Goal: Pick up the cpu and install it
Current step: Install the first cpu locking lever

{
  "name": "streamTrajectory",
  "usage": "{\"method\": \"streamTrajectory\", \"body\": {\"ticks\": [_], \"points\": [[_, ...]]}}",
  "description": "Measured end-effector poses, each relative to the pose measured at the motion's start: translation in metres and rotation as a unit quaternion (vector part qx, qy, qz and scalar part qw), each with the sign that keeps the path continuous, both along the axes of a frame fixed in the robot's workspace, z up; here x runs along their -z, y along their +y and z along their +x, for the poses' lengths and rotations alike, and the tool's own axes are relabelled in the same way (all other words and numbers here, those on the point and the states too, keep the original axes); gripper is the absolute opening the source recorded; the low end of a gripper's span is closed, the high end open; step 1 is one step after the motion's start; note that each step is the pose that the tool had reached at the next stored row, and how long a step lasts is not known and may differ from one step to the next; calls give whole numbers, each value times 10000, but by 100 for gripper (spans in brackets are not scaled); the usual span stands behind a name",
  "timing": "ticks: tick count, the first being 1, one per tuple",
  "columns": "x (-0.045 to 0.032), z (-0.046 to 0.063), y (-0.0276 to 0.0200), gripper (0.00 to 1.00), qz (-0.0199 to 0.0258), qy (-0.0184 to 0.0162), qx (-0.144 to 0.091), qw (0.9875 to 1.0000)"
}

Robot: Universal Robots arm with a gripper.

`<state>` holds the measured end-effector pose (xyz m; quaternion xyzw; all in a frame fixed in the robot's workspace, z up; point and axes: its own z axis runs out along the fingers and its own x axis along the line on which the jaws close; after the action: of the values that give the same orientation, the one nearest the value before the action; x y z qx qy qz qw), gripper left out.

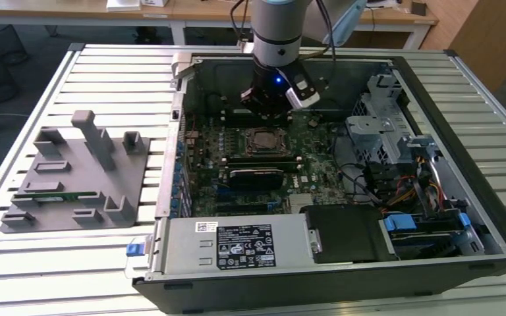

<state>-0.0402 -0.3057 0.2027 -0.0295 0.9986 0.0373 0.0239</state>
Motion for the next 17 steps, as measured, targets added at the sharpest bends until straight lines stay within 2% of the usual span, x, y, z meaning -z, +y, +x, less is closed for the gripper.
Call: {"method": "streamTrajectory", "body": {"ticks": [8,12,15,17], "points": [[22,30,-5,11,-2,11,5,10000],[27,37,-12,11,-22,13,10,10000],[30,44,-17,11,-47,17,16,10000],[33,47,-18,11,-87,19,19,10000]]}}
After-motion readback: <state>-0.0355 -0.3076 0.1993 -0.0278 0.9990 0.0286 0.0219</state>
